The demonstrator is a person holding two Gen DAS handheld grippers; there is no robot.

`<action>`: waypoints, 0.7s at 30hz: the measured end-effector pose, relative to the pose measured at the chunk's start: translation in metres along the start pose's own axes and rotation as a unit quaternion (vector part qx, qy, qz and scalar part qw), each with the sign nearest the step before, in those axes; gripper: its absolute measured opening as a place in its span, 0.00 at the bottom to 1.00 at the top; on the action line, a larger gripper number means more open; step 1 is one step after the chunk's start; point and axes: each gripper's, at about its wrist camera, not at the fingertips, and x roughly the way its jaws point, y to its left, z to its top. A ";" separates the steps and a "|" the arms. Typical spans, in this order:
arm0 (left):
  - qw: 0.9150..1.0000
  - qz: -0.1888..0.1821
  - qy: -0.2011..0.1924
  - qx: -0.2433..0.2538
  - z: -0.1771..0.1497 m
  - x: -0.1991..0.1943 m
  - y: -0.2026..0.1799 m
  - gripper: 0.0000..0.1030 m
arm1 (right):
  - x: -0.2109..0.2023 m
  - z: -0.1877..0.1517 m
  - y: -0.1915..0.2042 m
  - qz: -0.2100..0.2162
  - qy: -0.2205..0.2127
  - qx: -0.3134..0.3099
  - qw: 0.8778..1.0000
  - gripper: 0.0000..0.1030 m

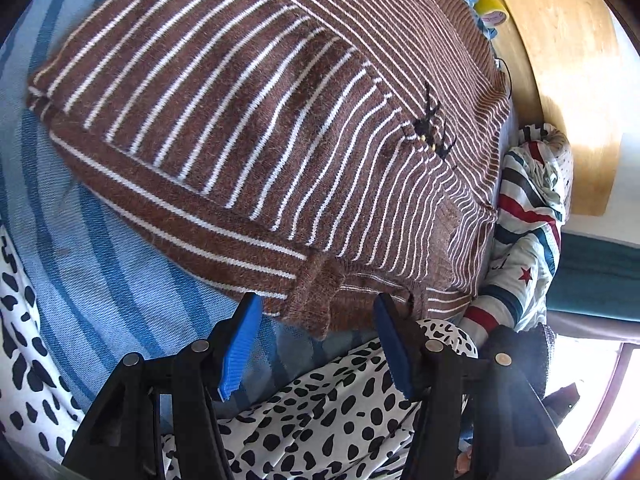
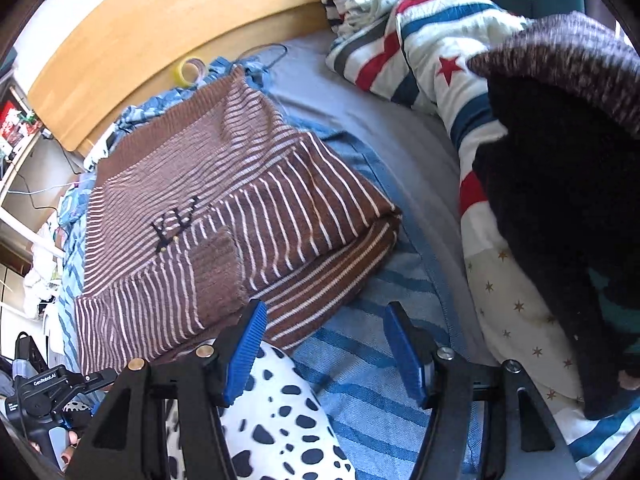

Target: Fold clothes

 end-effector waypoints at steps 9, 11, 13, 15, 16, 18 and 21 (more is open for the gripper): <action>0.998 -0.030 -0.049 0.009 -0.002 -0.050 0.006 0.57 | -0.028 0.000 0.036 0.021 -0.032 -0.029 0.999 0.63; 0.997 -0.038 -0.062 0.005 -0.001 -0.060 0.010 0.57 | -0.031 -0.002 0.045 0.027 -0.034 -0.040 0.998 0.63; 0.996 -0.042 -0.075 -0.001 0.000 -0.069 0.016 0.57 | -0.034 -0.004 0.055 0.031 -0.037 -0.052 0.997 0.63; 0.995 -0.039 -0.091 -0.010 0.003 -0.078 0.025 0.57 | -0.036 -0.008 0.065 0.037 -0.035 -0.065 0.997 0.63; 0.994 -0.038 -0.099 -0.014 0.005 -0.083 0.029 0.57 | -0.036 -0.011 0.070 0.040 -0.034 -0.072 0.996 0.63; 0.992 -0.034 -0.117 -0.024 0.009 -0.094 0.039 0.57 | -0.038 -0.015 0.080 0.048 -0.032 -0.085 0.995 0.63; 0.989 -0.027 -0.143 -0.035 0.014 -0.109 0.053 0.57 | -0.036 -0.023 0.097 0.059 -0.026 -0.108 0.992 0.63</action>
